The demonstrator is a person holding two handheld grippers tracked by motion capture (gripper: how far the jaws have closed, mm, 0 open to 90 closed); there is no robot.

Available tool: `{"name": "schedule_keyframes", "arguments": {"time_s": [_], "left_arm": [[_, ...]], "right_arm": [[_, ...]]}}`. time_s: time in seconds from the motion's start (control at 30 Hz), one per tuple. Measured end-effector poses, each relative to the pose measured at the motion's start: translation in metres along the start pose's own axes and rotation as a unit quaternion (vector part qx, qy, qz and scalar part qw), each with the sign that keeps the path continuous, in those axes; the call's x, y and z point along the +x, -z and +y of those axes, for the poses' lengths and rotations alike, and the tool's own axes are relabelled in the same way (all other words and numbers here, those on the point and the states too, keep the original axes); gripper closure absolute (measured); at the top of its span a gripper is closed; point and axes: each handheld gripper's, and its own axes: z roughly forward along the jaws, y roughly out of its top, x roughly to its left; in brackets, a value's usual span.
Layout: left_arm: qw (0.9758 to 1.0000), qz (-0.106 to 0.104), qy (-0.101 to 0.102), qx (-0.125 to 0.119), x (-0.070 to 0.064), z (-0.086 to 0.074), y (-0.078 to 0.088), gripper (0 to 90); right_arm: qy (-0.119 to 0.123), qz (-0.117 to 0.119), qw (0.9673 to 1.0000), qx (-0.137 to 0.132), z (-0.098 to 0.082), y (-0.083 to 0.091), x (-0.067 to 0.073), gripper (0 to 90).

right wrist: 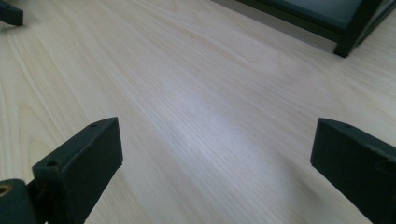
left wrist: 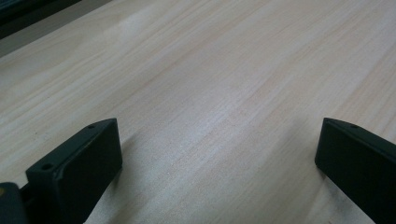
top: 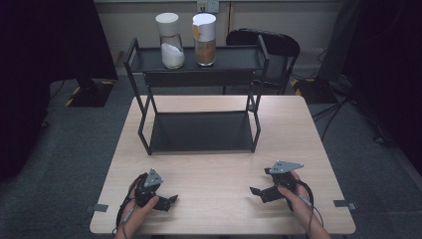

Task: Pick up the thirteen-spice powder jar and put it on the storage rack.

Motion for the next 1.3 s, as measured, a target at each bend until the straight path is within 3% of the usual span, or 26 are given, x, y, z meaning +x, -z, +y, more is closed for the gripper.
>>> {"name": "schedule_keyframes", "arguments": {"time_s": [0.47, 0.87, 1.3], "left_arm": [[1.0000, 0.000, 0.000, 0.000, 0.000, 0.000, 0.000, 0.0], [1.0000, 0.000, 0.000, 0.000, 0.000, 0.000, 0.000, 0.0], [1.0000, 0.000, 0.000, 0.000, 0.000, 0.000, 0.000, 0.0]], "right_arm": [[-0.017, -0.019, 0.9997, 0.001, -0.020, 0.027, -0.014, 1.0], [-0.033, -0.020, 0.9992, -0.001, -0.037, 0.045, -0.024, 0.9], [-0.028, -0.038, 0.9985, 0.027, -0.045, 0.061, -0.031, 1.0]]}}
